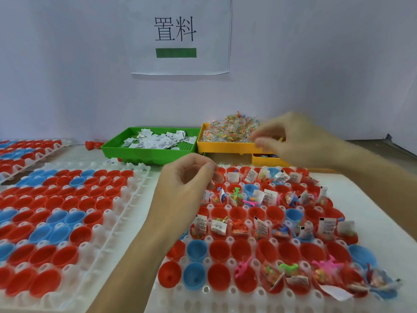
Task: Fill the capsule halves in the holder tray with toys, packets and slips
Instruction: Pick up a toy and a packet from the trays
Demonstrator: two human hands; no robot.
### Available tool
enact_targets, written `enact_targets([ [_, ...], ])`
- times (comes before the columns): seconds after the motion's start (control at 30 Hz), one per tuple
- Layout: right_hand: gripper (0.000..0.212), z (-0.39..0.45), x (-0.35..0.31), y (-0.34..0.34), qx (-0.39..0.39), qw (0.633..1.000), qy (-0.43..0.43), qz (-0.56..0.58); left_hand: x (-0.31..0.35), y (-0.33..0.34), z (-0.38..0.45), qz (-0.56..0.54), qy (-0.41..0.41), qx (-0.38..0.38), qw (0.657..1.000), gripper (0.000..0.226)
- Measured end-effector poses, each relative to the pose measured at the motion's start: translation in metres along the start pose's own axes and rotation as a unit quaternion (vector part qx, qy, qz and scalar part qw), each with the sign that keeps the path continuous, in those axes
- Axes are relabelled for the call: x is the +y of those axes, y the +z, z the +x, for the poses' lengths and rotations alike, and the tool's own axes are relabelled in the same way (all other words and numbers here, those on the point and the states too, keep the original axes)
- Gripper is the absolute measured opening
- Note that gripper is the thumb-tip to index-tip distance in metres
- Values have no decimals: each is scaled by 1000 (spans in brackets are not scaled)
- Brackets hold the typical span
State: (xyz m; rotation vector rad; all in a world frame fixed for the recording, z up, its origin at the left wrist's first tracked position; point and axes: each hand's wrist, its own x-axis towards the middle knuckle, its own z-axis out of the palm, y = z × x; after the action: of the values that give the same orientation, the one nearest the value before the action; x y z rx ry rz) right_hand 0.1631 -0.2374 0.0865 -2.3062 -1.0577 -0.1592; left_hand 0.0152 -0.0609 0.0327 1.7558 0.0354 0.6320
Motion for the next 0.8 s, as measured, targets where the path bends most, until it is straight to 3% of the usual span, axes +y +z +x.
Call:
enact_targets([
  [0.1,23,61,41,2,35,994,79,-69,-2,-1,0,6,0,6,1000,18],
  [0.27,26,108,92,20,9,980,166,-110,-5,-2,2,12,-9,16,1000,20],
  [0.43,21,121,104,49,-11,983,161,-91,-7,-2,3,9,-7,19,1000,19],
  [0.53,4,126,109,57,24,981,172,-84,-7,-2,4,10,-7,21,1000,19],
  [0.63,18,124,112,55,80,981,162,-69,-7,-1,3,13,-8,22,1000,18],
  [0.73,1,114,100,44,144,981,130,-29,-7,-1,4,19,-9,23,999,18],
  [0.8,10,102,84,36,149,983,106,13,-6,-1,3,22,-9,23,999,18],
])
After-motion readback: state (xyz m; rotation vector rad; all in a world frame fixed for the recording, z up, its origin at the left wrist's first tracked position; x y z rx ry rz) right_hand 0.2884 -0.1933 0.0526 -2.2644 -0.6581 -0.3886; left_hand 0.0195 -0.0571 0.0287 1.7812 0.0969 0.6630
